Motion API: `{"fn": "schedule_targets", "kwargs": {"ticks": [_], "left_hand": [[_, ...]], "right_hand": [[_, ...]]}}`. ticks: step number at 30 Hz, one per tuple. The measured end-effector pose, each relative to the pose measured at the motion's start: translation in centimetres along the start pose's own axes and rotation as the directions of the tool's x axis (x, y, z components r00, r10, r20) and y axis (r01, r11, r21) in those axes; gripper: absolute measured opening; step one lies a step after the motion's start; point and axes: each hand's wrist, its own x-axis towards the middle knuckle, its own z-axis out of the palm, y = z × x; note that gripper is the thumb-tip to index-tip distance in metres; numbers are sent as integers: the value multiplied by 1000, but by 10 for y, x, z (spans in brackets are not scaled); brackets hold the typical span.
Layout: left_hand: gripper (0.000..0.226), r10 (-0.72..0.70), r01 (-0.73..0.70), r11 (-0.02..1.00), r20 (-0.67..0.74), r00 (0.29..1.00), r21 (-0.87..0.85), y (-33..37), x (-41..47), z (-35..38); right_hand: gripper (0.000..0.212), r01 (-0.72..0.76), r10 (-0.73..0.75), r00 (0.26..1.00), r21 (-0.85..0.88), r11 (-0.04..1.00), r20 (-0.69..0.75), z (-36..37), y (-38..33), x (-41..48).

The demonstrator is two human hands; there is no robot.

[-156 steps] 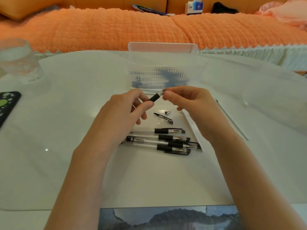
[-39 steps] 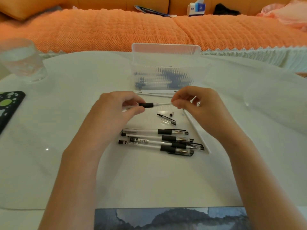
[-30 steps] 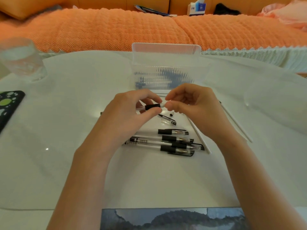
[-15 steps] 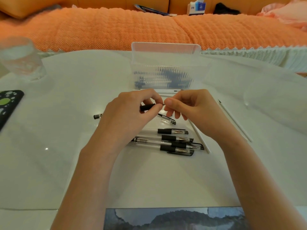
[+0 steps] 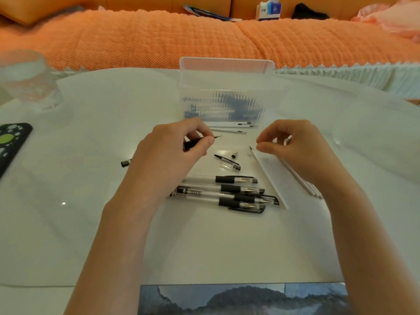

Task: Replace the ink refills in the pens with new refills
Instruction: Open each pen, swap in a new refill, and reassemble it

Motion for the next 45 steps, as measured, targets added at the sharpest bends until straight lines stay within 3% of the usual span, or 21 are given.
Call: {"fn": "schedule_targets", "kwargs": {"ticks": [9, 17, 27, 33, 39, 45], "left_hand": [[7, -12, 11, 1000, 28, 1000, 23, -1, 0, -1], [6, -24, 24, 1000, 35, 999, -12, -3, 1, -2], [6, -34, 37, 998, 68, 997, -51, -5, 0, -2], [8, -20, 24, 998, 78, 997, -49, -6, 1, -3], [5, -20, 23, 999, 74, 997, -39, -6, 2, -3], [8, -15, 17, 999, 74, 997, -39, -3, 2, -4]], "right_hand": [[11, -13, 26, 998, -201, 979, 62, -4, 10, 2], [11, 23, -23, 1000, -163, 986, 2, -3, 5, 2], [13, 160, -128, 978, -203, 966, 164, 32, -5, 13], [6, 155, -129, 978, -164, 974, 162, 34, -6, 12], [5, 141, -150, 986, 108, 984, 78, 25, -18, 6], [6, 160, -175, 983, 203, 966, 55, 26, -25, 3]]}}
